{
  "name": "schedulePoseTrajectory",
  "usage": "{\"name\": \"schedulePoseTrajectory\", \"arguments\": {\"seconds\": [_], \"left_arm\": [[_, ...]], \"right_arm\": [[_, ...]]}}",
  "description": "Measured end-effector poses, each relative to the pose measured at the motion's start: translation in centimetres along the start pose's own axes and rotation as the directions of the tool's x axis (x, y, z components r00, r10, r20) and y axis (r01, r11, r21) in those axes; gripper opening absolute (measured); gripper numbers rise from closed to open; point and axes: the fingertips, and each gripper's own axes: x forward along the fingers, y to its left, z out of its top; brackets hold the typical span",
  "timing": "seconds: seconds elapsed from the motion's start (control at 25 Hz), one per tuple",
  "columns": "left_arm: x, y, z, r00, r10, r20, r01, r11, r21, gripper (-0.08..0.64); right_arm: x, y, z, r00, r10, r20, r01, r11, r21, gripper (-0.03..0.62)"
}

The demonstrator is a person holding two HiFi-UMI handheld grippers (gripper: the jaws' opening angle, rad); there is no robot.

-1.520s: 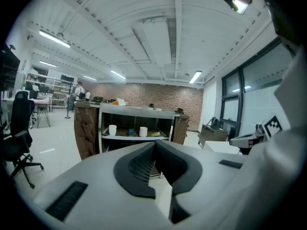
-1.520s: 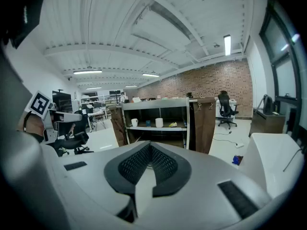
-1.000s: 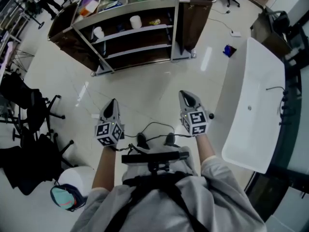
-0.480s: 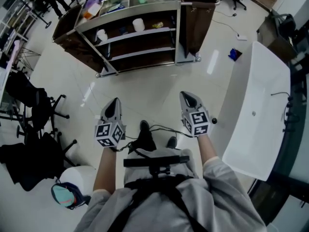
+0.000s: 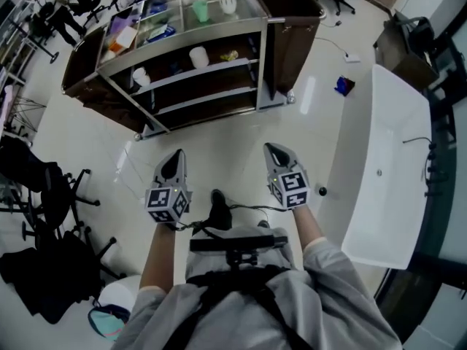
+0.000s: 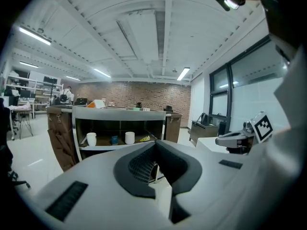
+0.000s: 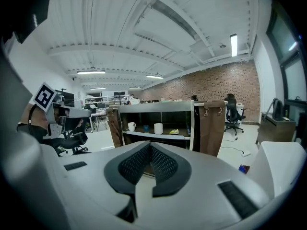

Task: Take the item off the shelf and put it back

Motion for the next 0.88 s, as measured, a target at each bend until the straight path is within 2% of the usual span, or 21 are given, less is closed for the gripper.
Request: {"name": "schedulePoseTrajectory", "arguments": {"seconds": [0.4,0.68,0.88], "left_arm": [[9.0,7.3,2.0,0.993,-0.11,-0.041,0.111,0.994,0.021,0.006],[13.3,10.4,2.2,0.983,-0.169,-0.071,0.171,0.985,0.031,0.006],[16.8,10.8,1.8,0.979,-0.176,-0.102,0.179,0.984,0.018,0.006]], "right_arm": [[12.3,0.4,3.6,0.998,-0.05,-0.036,0.048,0.997,-0.06,0.009],[19.1,-0.4,5.7,0.992,-0.116,-0.048,0.106,0.979,-0.172,0.011],[23.7,-2.2,6.6,0.991,-0.107,-0.083,0.083,0.965,-0.25,0.076]]}}
